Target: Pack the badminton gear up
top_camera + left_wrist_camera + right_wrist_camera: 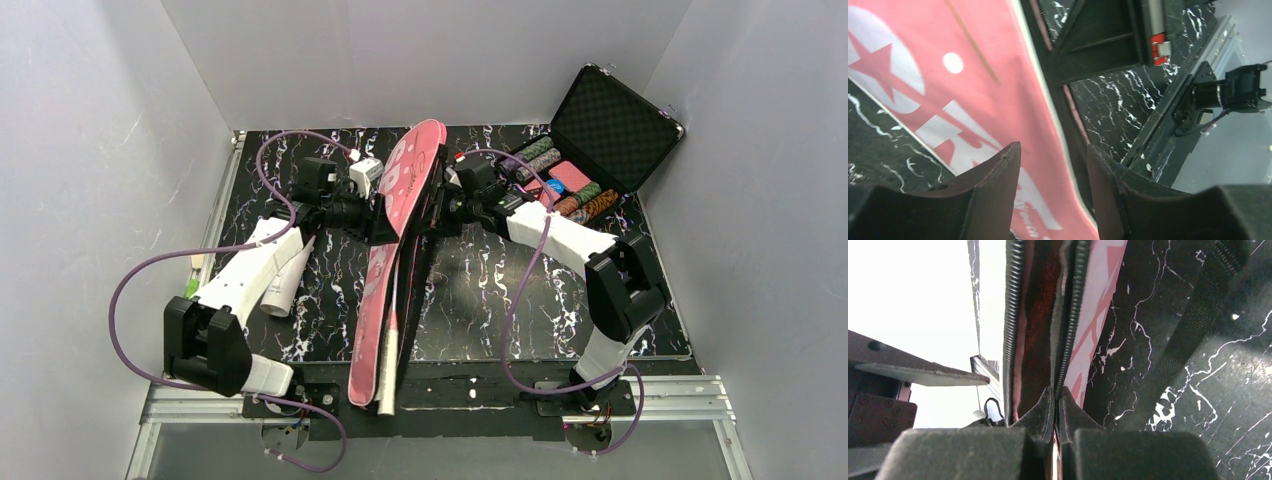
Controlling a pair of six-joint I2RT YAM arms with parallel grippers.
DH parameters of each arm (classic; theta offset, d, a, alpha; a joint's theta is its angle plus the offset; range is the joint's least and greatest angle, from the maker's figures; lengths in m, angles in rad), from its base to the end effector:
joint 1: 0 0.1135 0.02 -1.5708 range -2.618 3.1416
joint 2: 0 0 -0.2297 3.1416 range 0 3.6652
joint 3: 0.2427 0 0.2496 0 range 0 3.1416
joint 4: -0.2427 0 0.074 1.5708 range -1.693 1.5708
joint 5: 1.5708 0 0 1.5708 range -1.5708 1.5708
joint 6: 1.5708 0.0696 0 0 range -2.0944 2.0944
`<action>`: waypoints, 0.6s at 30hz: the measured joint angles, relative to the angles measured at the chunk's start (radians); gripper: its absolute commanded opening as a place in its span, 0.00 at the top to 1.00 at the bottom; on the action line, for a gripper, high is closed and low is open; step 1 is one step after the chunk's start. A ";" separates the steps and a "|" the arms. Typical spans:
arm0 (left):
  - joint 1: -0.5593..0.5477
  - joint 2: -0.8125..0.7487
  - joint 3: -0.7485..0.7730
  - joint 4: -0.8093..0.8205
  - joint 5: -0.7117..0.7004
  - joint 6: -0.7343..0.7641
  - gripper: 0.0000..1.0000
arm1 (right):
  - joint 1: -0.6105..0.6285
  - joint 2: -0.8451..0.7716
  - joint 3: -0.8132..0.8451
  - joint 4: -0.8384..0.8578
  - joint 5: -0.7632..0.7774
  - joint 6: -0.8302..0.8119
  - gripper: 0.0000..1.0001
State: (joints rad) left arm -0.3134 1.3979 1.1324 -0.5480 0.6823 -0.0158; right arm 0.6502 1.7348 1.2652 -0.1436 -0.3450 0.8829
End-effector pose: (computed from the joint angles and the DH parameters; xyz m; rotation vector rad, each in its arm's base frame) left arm 0.2889 -0.1398 0.2411 0.6717 2.2581 -0.9691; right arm 0.3159 0.2698 0.2037 0.0635 2.4257 1.1735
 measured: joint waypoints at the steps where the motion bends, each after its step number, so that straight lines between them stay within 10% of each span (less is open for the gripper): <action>1: -0.008 -0.007 0.000 0.001 0.006 0.000 0.50 | 0.000 -0.006 0.003 -0.007 -0.005 0.002 0.99; 18: -0.159 -0.020 -0.049 0.048 0.034 -0.002 0.46 | 0.013 -0.011 0.075 -0.140 -0.004 0.014 0.99</action>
State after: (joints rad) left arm -0.4728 1.3777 1.0836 -0.4995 0.7166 -0.0181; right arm 0.6632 1.7233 1.3403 -0.2840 -0.3492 0.8967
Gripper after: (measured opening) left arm 0.534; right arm 0.039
